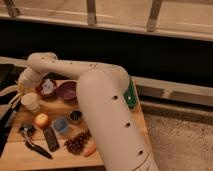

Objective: Place banana in paper cup

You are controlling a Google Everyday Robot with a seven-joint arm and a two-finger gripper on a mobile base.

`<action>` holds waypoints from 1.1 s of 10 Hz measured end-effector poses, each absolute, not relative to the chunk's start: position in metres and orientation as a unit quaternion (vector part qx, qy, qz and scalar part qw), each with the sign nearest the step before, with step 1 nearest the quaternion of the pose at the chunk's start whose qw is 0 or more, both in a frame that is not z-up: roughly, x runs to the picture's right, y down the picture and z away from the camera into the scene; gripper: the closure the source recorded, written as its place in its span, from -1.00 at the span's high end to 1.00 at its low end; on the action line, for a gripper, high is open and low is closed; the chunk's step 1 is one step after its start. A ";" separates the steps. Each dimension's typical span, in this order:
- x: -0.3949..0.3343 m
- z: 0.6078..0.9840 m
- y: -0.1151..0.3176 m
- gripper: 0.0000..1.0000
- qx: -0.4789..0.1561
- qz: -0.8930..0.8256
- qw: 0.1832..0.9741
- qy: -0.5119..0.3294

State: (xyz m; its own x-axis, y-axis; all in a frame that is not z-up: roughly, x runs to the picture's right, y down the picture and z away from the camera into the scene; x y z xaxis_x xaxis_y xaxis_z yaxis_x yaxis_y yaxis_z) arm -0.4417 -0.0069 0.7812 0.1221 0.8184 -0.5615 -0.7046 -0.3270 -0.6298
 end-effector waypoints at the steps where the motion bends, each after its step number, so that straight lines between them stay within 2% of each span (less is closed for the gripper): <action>1: -0.445 0.784 -0.005 -0.34 -0.479 0.661 0.575 -0.057; 2: -0.444 0.789 -0.003 -0.20 -0.478 0.664 0.573 -0.052; 5: -0.429 0.801 0.003 0.45 -0.463 0.679 0.568 -0.028; 6: -0.423 0.804 0.005 0.56 -0.458 0.683 0.568 -0.023; 11: -0.421 0.803 -0.002 0.60 -0.445 0.690 0.571 -0.021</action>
